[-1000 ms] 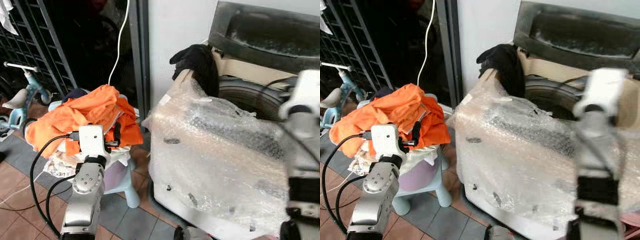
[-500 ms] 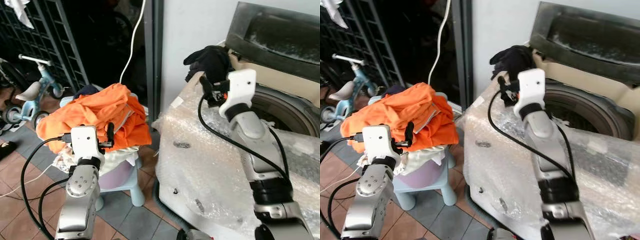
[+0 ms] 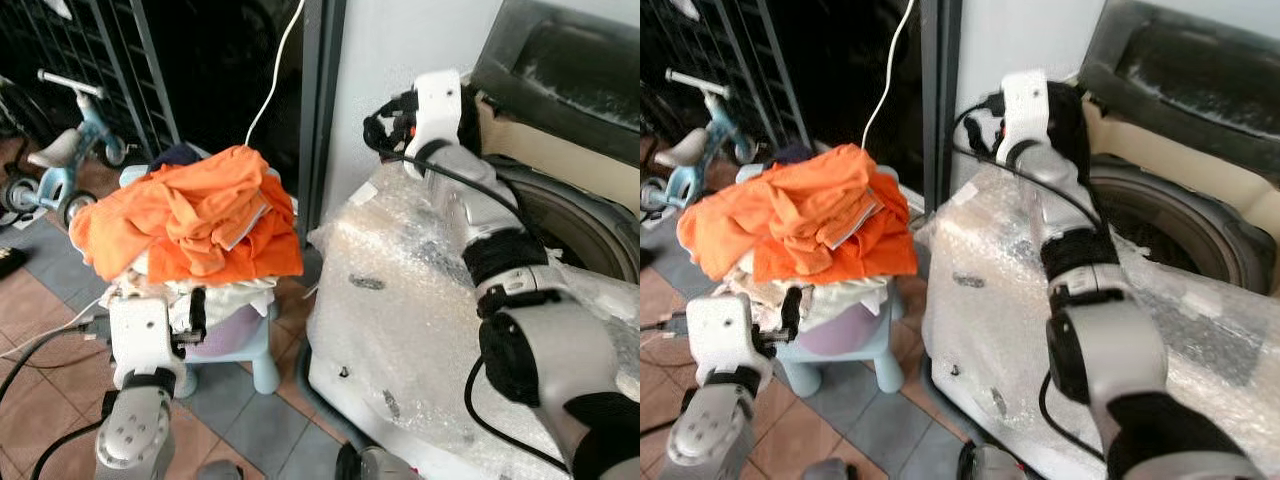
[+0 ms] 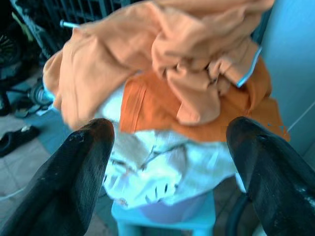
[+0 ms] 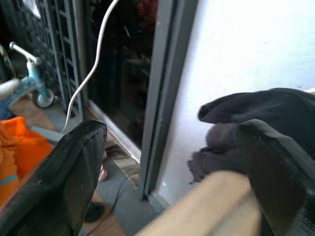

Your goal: Clothes washing

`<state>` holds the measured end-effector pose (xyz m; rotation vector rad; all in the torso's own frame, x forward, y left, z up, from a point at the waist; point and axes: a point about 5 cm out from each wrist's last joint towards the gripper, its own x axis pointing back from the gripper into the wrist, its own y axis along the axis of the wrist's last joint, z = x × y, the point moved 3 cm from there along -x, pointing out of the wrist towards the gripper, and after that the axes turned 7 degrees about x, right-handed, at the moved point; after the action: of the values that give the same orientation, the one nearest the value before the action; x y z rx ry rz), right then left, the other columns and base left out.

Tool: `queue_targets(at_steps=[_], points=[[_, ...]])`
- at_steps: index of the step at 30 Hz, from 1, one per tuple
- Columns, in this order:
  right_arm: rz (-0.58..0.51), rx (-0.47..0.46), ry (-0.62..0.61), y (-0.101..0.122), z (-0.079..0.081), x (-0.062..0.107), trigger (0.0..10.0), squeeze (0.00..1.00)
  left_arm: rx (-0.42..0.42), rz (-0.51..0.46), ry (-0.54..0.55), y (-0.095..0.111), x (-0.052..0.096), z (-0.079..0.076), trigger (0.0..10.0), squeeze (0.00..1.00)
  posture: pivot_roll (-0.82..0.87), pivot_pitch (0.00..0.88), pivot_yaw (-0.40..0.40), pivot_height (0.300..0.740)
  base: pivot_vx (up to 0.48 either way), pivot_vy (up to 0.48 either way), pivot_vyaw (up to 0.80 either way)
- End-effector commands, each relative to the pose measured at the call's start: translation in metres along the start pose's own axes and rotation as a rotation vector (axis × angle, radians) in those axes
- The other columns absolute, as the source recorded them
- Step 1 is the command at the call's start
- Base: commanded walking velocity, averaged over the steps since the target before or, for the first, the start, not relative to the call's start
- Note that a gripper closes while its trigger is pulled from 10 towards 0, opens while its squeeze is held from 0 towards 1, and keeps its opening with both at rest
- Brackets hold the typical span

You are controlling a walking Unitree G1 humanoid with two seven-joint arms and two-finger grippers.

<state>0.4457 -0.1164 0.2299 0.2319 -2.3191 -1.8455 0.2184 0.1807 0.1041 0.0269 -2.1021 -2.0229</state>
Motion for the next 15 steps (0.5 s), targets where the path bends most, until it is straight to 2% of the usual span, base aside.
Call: queue_targets(at_steps=[1,2,4,9,10,11,12,13,15], points=[[0.001,0.015,-0.021,0.003,-0.005,-0.002,10.0,0.25,-0.019,-0.021,-0.013,0.009,0.005,-0.003,10.0,0.00,0.17,0.160,-0.064,0.740,0.000,0.000,0.00],[-0.010,0.026,-0.021,0.007,-0.005,-0.003,10.0,0.00,-0.021,-0.022,-0.019,0.011,0.008,-0.005,10.0,0.00,0.18,0.177,-0.065,0.740,0.000,0.000,0.00],[-0.034,0.080,-0.028,0.014,-0.007,-0.005,10.0,0.00,-0.016,-0.018,-0.034,0.016,0.019,-0.008,10.0,0.00,0.18,0.200,-0.058,0.740,0.000,0.000,0.00],[0.008,0.108,-0.120,0.006,-0.023,-0.004,9.7,0.00,-0.017,-0.003,-0.037,0.017,0.022,-0.009,10.0,0.00,0.18,0.209,-0.062,0.740,0.000,0.000,0.00],[0.006,0.115,-0.136,0.007,-0.026,-0.004,8.5,0.00,-0.018,-0.001,-0.037,0.017,0.022,-0.009,10.0,0.00,0.18,0.213,-0.061,0.740,0.000,0.000,0.00],[0.005,0.120,-0.148,0.008,-0.029,-0.004,6.7,0.00,-0.020,0.002,-0.037,0.017,0.022,-0.009,10.0,0.00,0.17,0.218,-0.064,0.740,0.000,0.000,0.00],[0.025,0.094,-0.172,0.008,-0.035,-0.003,4.0,0.00,-0.022,0.008,-0.034,0.016,0.023,-0.008,10.0,0.00,0.17,0.216,-0.067,0.740,0.000,0.000,0.00],[0.045,0.072,-0.190,0.007,-0.039,-0.003,3.7,0.00,-0.022,0.014,-0.030,0.015,0.023,-0.007,10.0,0.00,0.17,0.214,-0.069,0.740,0.000,0.000,0.00],[0.079,0.055,-0.233,0.006,-0.048,-0.001,4.4,0.00,-0.017,0.027,-0.020,0.013,0.024,-0.006,10.0,0.00,0.17,0.208,-0.076,0.740,0.000,0.000,0.00]])
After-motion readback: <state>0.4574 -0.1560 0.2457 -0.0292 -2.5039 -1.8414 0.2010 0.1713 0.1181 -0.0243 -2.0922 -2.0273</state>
